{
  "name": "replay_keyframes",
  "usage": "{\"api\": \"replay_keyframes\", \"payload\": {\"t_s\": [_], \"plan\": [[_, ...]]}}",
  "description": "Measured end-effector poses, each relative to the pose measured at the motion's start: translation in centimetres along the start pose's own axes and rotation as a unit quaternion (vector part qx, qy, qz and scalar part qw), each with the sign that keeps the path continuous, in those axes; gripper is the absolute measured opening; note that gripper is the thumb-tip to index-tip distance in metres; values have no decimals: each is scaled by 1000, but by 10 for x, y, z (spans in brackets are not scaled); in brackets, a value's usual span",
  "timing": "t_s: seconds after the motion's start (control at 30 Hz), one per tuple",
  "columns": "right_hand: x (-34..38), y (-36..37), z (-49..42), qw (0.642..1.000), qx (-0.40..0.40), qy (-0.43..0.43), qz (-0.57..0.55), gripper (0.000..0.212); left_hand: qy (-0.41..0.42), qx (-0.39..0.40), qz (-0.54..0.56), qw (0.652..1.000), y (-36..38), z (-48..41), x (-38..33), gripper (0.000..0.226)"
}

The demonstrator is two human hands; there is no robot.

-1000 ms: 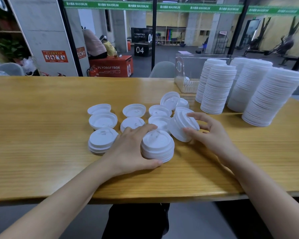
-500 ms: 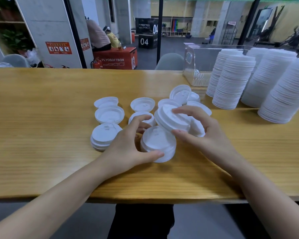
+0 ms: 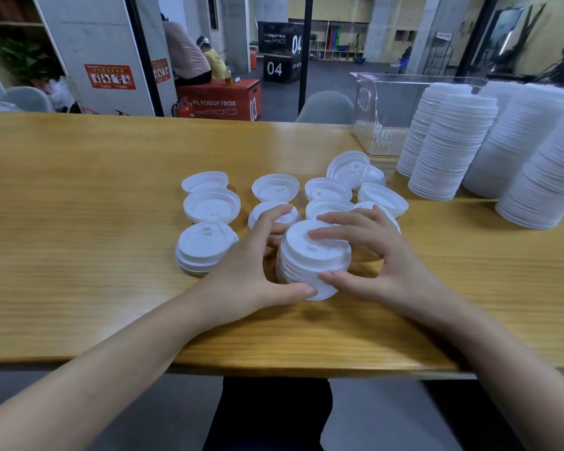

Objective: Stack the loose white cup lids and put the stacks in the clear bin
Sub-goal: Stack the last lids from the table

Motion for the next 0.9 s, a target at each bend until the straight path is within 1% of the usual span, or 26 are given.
{"api": "replay_keyframes", "payload": {"t_s": [0.27,0.37,0.43,0.5,0.57,0.63,0.77,0.9], "plan": [[3,4,0,999,13,-12,34,46,-1,2,4,1000,0,0,2,97],[-3,-15,-2,999,-32,11,1,50,-4,-2,7,1000,-2,1,1,93],[-18,-37,0,994,-91,54,-7,51,-4,-3,4,1000,-2,1,0,91],[-41,-49,5,986,-119,113,0,52,-2,-4,2,1000,-3,1,-1,83],[-61,-45,13,980,-87,177,11,54,0,-3,0,1000,-3,1,-1,77],[-71,-36,18,976,-49,213,23,59,-1,-1,-1,1000,-3,1,-1,75],[-76,-33,17,972,-40,228,49,58,-3,-4,-2,1000,-3,1,-1,74],[-77,-34,17,972,-53,224,42,45,-4,-6,-7,1000,-3,1,-2,72]]}}
Point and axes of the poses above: each hand's wrist, its own z-axis away from the middle knuckle, its own y-axis out of the palm, x = y × z, the point moved 9 cm from there along -z, towards the middle knuckle, and after that the axes turned 10 degrees about z, right-handed, at the moved point
